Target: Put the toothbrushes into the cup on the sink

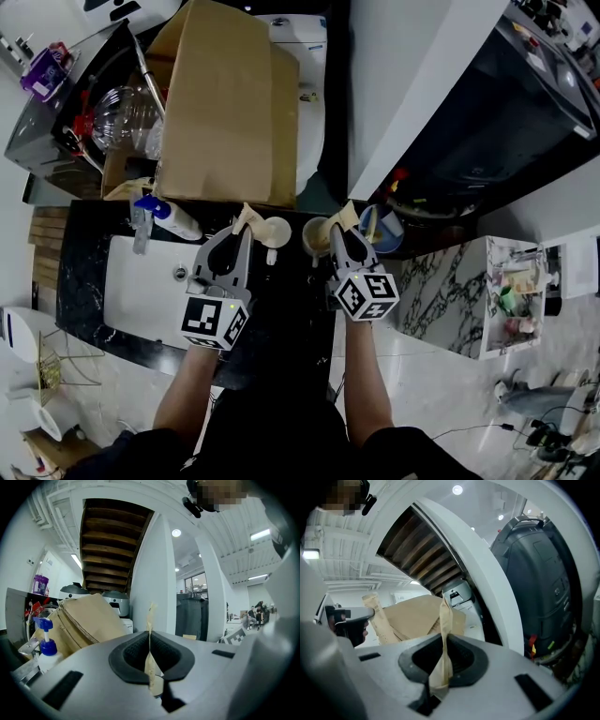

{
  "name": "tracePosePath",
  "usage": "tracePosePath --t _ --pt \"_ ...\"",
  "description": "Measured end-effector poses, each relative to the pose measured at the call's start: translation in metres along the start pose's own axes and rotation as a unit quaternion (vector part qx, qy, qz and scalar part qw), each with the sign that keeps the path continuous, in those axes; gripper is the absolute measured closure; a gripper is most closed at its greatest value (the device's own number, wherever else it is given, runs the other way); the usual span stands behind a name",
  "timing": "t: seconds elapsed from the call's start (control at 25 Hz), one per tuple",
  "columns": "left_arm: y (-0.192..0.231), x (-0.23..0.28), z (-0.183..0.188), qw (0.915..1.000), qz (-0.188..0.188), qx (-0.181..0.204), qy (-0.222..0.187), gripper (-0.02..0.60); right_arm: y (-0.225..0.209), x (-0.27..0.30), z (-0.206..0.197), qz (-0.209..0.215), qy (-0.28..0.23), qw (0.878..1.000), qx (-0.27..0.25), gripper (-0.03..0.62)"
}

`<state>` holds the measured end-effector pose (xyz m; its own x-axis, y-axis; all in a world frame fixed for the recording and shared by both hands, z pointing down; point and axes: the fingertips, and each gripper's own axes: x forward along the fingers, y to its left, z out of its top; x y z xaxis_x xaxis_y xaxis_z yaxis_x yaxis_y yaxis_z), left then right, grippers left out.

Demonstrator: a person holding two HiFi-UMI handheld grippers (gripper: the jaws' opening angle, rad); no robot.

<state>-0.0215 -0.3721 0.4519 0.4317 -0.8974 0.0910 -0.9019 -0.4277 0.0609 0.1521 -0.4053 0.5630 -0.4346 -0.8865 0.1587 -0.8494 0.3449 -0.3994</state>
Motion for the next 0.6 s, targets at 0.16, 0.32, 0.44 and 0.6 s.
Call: tracePosePath --t 0.16,0.32,0.44,0.6 --pt "0.000 -0.002 -0.001 1.0000 -0.001 0.000 0.000 0.577 -0.002 -0.001 -0.004 -0.003 0.002 1.000 0.005 0.560" --pt "-0.001 -0.002 0.000 1.0000 -0.004 0.000 -0.001 0.577 -0.007 -0.001 -0.007 -0.010 0.006 1.000 0.010 0.560" --pt "-0.001 -0.002 0.000 1.0000 -0.005 -0.001 -0.001 0.577 -0.009 -0.001 -0.010 -0.016 0.012 1.000 0.013 0.560" --pt "-0.001 -0.002 0.001 1.0000 -0.008 -0.001 -0.003 0.577 -0.011 -0.001 -0.014 -0.022 0.018 1.000 0.012 0.555"
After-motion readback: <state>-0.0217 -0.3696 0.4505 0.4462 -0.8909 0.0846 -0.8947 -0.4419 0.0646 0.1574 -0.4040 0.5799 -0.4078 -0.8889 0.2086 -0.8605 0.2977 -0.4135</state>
